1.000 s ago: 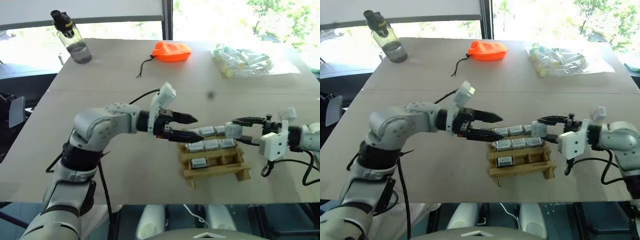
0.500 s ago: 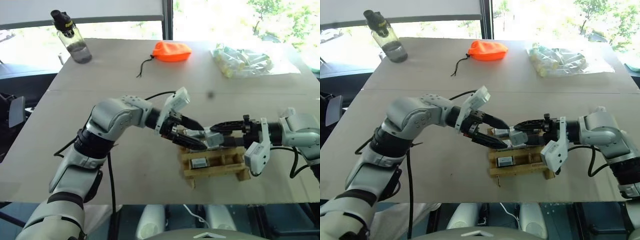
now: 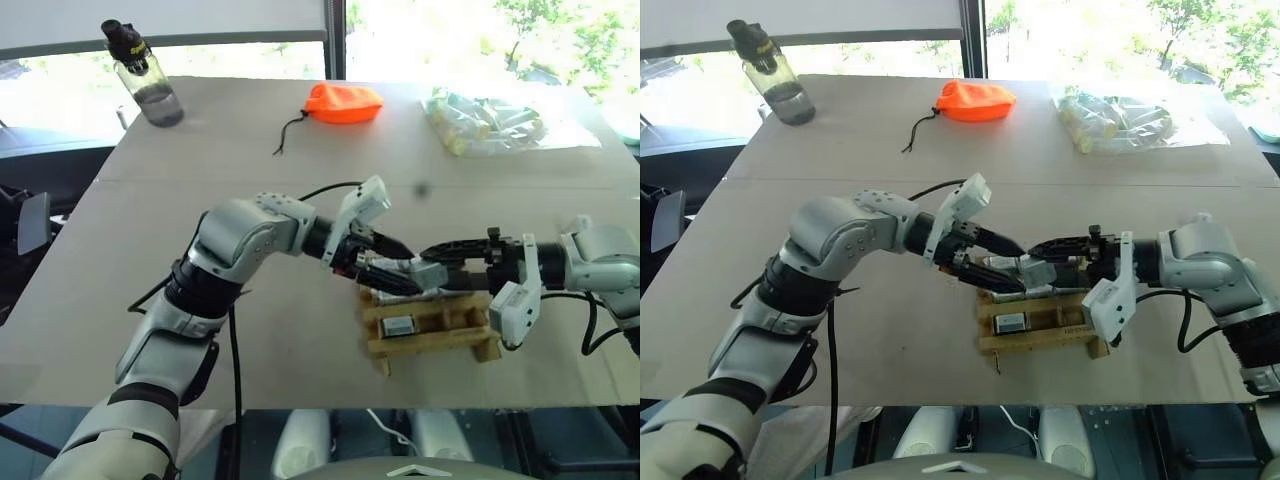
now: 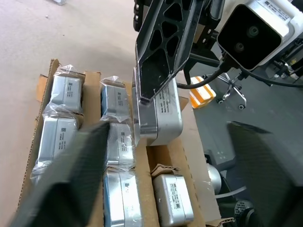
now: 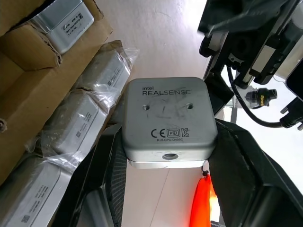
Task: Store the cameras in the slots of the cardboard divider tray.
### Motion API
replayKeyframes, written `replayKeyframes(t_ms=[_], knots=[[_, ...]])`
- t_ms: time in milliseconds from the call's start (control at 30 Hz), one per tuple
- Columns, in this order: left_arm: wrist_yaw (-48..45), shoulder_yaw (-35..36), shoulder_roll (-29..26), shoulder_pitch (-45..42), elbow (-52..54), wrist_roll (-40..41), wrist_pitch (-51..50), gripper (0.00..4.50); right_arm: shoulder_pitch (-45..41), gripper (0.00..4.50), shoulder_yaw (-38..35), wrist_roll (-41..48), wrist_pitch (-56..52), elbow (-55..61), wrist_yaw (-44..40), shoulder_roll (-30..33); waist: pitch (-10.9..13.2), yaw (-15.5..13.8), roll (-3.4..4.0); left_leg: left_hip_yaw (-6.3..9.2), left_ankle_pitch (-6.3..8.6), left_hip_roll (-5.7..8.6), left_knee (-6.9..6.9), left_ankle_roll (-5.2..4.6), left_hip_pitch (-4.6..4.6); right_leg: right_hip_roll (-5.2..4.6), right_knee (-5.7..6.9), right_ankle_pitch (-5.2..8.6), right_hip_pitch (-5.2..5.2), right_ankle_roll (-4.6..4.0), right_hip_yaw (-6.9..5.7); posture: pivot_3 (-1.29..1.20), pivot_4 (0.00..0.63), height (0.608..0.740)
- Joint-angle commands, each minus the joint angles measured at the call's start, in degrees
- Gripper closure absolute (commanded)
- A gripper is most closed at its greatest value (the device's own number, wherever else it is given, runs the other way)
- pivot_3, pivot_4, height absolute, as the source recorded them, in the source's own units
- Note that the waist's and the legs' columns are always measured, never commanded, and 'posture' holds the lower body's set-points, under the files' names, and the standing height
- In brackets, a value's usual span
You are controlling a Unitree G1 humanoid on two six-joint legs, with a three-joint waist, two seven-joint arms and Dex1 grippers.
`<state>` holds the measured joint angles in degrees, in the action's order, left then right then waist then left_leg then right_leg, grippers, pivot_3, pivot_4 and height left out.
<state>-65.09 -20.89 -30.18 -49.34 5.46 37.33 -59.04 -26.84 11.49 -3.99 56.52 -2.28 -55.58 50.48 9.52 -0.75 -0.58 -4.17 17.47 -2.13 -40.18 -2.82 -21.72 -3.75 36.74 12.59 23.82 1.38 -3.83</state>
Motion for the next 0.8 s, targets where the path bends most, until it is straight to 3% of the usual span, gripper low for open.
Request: replayKeyframes(t_ms=[33,67,133,167,433,600,800], knots=[[-0.28,0.69,0.55,0.09,1.19,-0.19,0.93,2.42,-1.44,2.62,-0.26,2.11,0.10,1.19,1.02,0.85,0.00,-0.01,0.00,0.00,0.00,0.00,0.00,0.00,0.00,0.00,0.00,0.00,0.00,0.00,0.00,0.00,0.150,0.740],[-0.05,0.69,0.85,0.17,1.26,-0.26,0.89,2.69,-1.35,2.62,-0.29,2.17,0.01,1.29,0.99,0.95,0.00,-0.01,0.00,0.00,0.00,0.00,0.00,0.00,0.00,0.00,0.00,0.00,0.00,0.00,0.00,0.00,0.150,0.740],[0.36,0.80,1.54,0.29,1.27,-0.28,0.77,3.73,-1.20,2.62,-0.22,2.33,-0.24,1.43,0.90,1.11,0.00,-0.03,0.00,0.00,0.00,0.00,0.00,0.00,0.00,0.00,0.00,0.00,0.00,0.00,-0.01,0.00,0.150,0.740],[0.53,0.80,1.86,0.24,1.19,-0.46,0.77,3.87,-1.24,2.62,-0.14,2.39,-0.42,1.51,0.92,1.14,0.00,-0.04,0.00,0.00,0.00,0.00,0.00,0.00,0.00,0.00,0.00,0.00,0.00,0.00,0.00,0.00,0.150,0.740],[0.55,0.68,2.48,0.00,1.26,-1.10,0.60,3.87,-0.48,2.62,0.13,3.03,-3.71,3.00,0.72,1.60,0.00,-0.03,0.00,0.00,0.00,0.00,0.00,0.00,0.00,-0.01,0.00,0.00,0.00,0.00,-0.01,0.00,0.150,0.740],[-0.76,0.59,1.52,0.26,2.81,-0.98,0.81,3.87,3.77,0.11,-2.09,9.27,-9.48,5.24,-0.01,4.33,0.00,-0.12,0.00,0.01,0.00,0.00,0.00,0.00,-0.02,-0.03,0.00,0.00,0.00,0.00,-0.02,0.00,0.150,0.740],[-0.76,1.24,0.90,0.76,4.88,-0.99,1.30,3.87,15.99,0.04,-8.95,25.69,-20.57,8.82,-5.22,12.11,0.00,-0.10,-0.01,0.03,0.00,0.01,0.00,-0.01,-0.04,-0.09,-0.02,0.00,-0.01,0.00,-0.05,0.00,0.150,0.740]])
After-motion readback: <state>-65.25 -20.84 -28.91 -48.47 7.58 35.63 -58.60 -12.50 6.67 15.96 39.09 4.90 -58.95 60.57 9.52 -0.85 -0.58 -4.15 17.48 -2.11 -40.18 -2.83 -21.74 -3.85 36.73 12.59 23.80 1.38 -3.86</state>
